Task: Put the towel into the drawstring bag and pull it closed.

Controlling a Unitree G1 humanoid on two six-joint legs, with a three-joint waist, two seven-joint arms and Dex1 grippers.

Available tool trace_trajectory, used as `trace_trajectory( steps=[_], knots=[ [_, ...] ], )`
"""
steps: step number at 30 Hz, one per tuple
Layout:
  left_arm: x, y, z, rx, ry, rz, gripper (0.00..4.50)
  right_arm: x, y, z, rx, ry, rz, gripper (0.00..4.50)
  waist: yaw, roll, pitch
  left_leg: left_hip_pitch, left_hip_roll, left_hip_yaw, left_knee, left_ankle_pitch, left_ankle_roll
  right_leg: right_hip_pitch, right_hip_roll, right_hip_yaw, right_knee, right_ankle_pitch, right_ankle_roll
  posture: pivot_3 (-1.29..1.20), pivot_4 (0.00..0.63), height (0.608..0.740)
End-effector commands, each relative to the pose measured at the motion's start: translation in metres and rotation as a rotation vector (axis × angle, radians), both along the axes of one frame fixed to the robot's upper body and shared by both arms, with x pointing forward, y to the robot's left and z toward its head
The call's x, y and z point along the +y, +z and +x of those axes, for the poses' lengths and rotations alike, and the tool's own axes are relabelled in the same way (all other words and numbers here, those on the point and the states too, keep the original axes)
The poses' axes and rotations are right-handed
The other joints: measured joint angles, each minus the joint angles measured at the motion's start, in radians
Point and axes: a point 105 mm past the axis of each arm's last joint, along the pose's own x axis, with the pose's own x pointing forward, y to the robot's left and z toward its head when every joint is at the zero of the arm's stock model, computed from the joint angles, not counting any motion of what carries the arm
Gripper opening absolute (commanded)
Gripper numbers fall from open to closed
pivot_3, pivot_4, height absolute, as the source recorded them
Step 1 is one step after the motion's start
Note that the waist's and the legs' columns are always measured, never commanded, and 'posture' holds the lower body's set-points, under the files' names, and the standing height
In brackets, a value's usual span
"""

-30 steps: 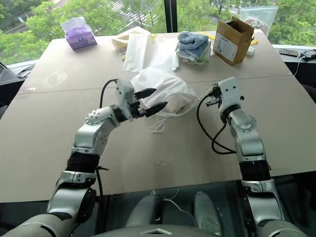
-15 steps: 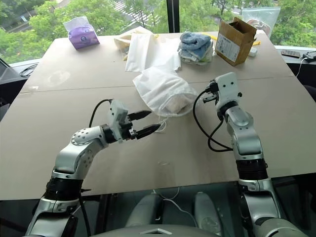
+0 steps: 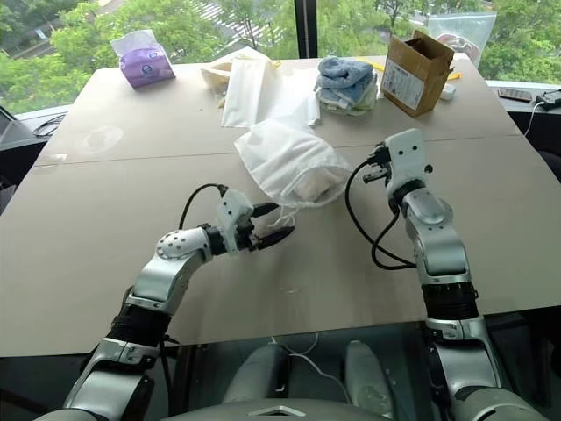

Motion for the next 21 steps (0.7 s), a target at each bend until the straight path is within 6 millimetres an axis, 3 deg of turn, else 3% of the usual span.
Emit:
trace_trajectory(
  steps=[1,2,5,9,12,15,21],
  knots=[
    [0.004,0.017,0.006,-0.085,0.043,-0.046,1.70,-0.003,0.021,-0.004,-0.078,-0.009,0.006,0.00,-0.001,0.000,0.000,0.000,0.000,0.000,0.000,0.000,0.000,0.000,0.000,0.000,0.000,0.000,0.000,0.00,0.150,0.740],
    [0.003,0.017,0.006,-0.092,0.047,-0.053,1.44,-0.003,0.020,-0.004,-0.077,-0.009,0.005,0.00,-0.001,0.000,0.000,0.000,0.000,0.000,0.000,0.000,0.000,0.000,0.000,0.000,0.000,0.000,0.000,0.00,0.150,0.740],
    [0.003,0.017,0.004,-0.095,0.054,-0.064,0.07,-0.003,0.019,-0.004,-0.072,-0.007,0.001,0.00,-0.001,0.000,0.000,0.000,0.000,0.000,0.000,0.000,0.000,0.000,0.000,0.000,0.000,0.000,0.000,0.00,0.150,0.740],
    [0.014,0.015,0.006,-0.131,0.127,-0.028,0.07,-0.008,0.019,-0.004,-0.070,-0.029,0.000,0.00,-0.001,0.000,0.000,0.000,0.000,0.000,0.000,0.000,0.000,0.000,0.000,0.000,0.000,0.000,0.000,0.00,0.150,0.740],
    [0.026,0.022,0.015,-0.191,0.229,0.018,0.07,-0.033,0.022,0.000,-0.064,-0.157,0.036,0.00,0.001,0.000,0.000,0.000,0.000,-0.001,0.000,0.000,0.000,0.000,0.000,0.000,0.000,0.000,0.000,0.00,0.150,0.740],
    [0.045,0.044,0.028,-0.338,0.384,0.064,0.07,-0.067,0.028,0.002,-0.093,-0.324,0.042,0.00,0.004,0.000,0.000,0.000,0.000,0.000,0.000,0.000,0.000,0.000,0.000,0.000,0.000,0.000,0.000,0.00,0.150,0.740],
    [0.110,0.102,0.044,-0.700,0.847,0.211,0.07,-0.146,0.031,-0.009,-0.107,-0.733,0.110,0.00,0.007,0.000,0.000,0.000,0.000,0.000,0.000,0.000,0.000,0.000,0.000,0.000,0.000,0.000,0.000,0.00,0.150,0.740]
  ],
)
